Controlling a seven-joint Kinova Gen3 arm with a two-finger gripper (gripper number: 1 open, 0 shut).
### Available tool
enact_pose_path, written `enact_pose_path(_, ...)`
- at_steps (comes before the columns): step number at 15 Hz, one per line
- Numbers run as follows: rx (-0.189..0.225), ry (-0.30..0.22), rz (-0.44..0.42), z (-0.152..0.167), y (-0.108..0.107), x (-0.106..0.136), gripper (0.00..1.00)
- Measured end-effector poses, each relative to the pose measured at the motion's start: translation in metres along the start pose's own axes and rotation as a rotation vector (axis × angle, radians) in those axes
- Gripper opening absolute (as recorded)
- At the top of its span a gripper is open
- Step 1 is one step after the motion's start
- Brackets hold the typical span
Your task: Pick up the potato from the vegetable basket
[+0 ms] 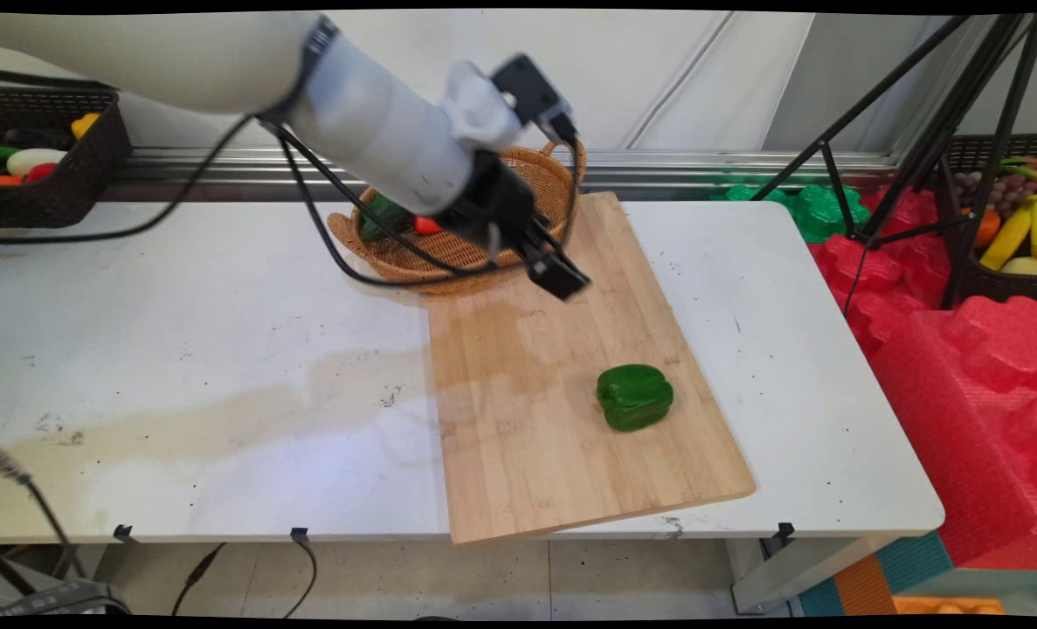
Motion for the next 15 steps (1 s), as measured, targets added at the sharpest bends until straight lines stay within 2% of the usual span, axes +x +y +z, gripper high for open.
enact_pose_path(3,0.079,-0.002,-0.053,-0.016,-0.035,-0.007,1.0)
enact_pose_path(8,0.166,-0.017,-0.096,-0.018,-0.075,-0.012,1.0)
enact_pose_path(12,0.241,-0.042,-0.126,0.001,-0.116,-0.011,1.0)
enact_pose_path(15,0.267,-0.062,-0.134,0.018,-0.136,-0.011,1.0)
